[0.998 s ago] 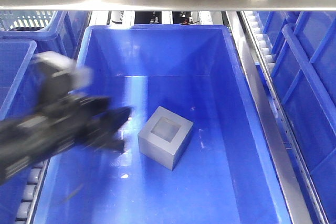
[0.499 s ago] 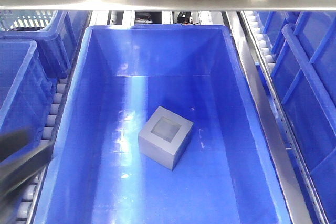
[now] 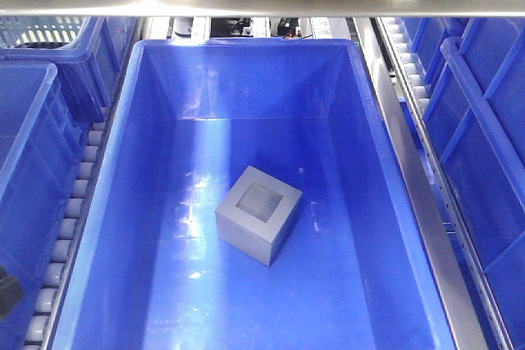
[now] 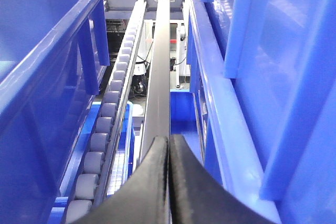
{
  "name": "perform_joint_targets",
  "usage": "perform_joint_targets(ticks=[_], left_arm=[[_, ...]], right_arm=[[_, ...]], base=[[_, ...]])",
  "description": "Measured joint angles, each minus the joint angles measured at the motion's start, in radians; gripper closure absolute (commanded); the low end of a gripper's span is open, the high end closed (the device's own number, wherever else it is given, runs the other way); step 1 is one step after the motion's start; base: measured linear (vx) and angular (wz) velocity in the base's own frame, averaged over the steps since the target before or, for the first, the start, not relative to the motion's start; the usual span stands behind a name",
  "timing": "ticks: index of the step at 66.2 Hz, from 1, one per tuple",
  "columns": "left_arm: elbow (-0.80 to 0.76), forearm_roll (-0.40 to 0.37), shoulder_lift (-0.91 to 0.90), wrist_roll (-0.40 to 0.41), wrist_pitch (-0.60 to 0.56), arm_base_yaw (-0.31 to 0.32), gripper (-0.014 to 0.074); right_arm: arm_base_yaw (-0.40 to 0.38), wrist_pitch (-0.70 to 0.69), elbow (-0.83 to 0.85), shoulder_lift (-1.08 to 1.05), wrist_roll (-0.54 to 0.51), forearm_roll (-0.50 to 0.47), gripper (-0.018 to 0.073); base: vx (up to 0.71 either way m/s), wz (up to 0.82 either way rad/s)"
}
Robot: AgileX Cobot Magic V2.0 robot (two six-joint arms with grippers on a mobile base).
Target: Sort gray base to blue bin
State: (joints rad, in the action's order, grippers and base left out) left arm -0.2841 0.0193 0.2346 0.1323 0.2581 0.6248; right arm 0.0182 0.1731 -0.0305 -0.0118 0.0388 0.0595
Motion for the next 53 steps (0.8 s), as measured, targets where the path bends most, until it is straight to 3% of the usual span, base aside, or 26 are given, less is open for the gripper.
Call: perform_joint_targets(ticks=[53], left_arm=[[0.000,0.022,0.000,-0.004,-0.001,-0.013,0.0602]], right_arm=[[0.000,0.000,0.000,0.000,0.000,0.000,0.0568]], base=[[0.00,0.00]])
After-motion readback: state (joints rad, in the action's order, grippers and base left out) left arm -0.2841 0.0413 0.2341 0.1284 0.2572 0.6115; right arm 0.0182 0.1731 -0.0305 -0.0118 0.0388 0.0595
